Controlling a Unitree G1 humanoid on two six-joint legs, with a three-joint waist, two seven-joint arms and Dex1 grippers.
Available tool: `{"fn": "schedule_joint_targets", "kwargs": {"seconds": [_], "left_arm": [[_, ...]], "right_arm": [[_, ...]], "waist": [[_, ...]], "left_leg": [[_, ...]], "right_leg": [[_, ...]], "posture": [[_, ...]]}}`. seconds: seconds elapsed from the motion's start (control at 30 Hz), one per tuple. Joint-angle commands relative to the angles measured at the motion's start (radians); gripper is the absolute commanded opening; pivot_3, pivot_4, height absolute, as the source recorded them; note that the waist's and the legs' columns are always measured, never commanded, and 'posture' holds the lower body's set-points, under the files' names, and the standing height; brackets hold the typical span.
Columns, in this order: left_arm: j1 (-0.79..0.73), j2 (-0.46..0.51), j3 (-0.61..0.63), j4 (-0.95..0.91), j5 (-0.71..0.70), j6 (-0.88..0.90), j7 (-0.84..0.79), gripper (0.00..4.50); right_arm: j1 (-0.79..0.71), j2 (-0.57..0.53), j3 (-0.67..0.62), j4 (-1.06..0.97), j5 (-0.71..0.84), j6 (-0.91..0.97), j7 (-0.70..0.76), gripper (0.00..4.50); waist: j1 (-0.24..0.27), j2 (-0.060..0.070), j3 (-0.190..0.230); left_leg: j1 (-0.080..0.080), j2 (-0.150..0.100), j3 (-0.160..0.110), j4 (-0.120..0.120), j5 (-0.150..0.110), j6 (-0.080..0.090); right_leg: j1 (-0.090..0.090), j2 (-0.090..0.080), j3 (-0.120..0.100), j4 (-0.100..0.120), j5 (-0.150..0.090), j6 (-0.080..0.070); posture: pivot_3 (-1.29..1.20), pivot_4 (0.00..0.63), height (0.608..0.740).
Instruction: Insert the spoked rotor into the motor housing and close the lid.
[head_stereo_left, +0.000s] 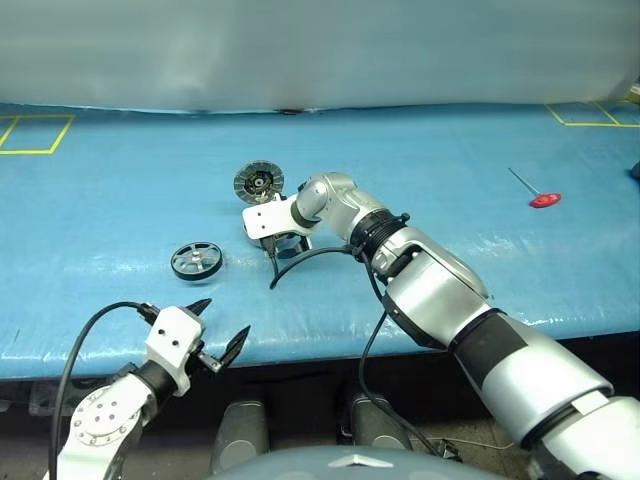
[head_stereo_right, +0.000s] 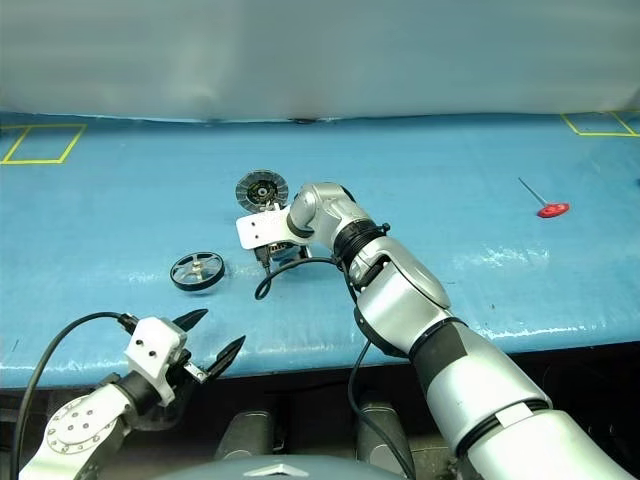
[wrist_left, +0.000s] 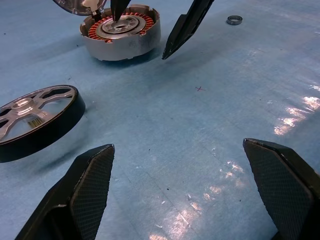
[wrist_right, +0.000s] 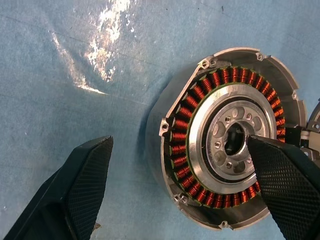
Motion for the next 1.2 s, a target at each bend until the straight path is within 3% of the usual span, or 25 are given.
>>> {"fn": "schedule_joint_targets", "kwargs": {"seconds": [0.03,0.23,0.33,0.53,0.77,1.2], "left_arm": [[0.000,-0.005,0.003,-0.025,0.001,-0.020,0.004,4.47],[-0.005,-0.009,0.000,-0.025,0.006,-0.020,0.007,4.47],[-0.007,-0.010,0.000,-0.025,0.007,-0.018,0.009,4.50],[-0.011,-0.010,-0.001,-0.024,0.009,-0.016,0.008,4.50],[-0.020,-0.006,-0.004,-0.020,0.007,-0.016,0.000,4.50],[-0.040,-0.002,0.003,-0.007,-0.003,-0.005,-0.008,4.50]], "right_arm": [[0.010,0.006,-0.017,-0.001,-0.007,-0.004,0.004,4.50],[0.030,0.009,-0.015,0.006,-0.015,0.002,0.001,4.50],[0.032,0.012,-0.018,0.006,-0.018,0.003,0.001,3.87],[0.032,0.015,-0.027,0.006,-0.022,0.001,-0.002,2.06],[0.034,0.005,-0.036,-0.009,-0.030,-0.005,0.022,2.04],[0.138,-0.031,-0.020,-0.218,-0.018,0.101,0.240,2.04]], "waist": [[0.000,0.000,0.000],[0.000,0.000,0.000],[0.000,0.000,0.000],[0.000,0.000,0.000],[0.001,0.000,0.000],[0.001,0.000,-0.001]], "left_leg": [[0.000,0.000,0.000,0.000,0.000,0.000],[0.001,0.000,0.000,0.000,0.000,0.000],[0.001,0.000,0.000,0.000,0.000,0.000],[0.002,0.000,0.000,0.000,0.000,0.000],[0.001,0.000,0.000,0.000,0.000,0.000],[0.002,0.000,0.000,0.000,0.000,0.000]], "right_leg": [[0.000,0.000,0.000,0.000,0.000,0.000],[0.000,0.000,0.000,0.000,0.000,0.000],[0.001,0.000,0.000,0.000,0.000,0.000],[0.001,0.000,0.000,0.000,0.000,0.000],[0.001,0.000,0.000,0.000,0.000,0.000],[0.002,0.000,0.000,0.000,0.000,0.000]], "posture": [[0.00,0.150,0.740],[0.00,0.150,0.740],[0.00,0.150,0.740],[0.00,0.150,0.740],[0.00,0.150,0.740],[0.00,0.150,0.740]]}}
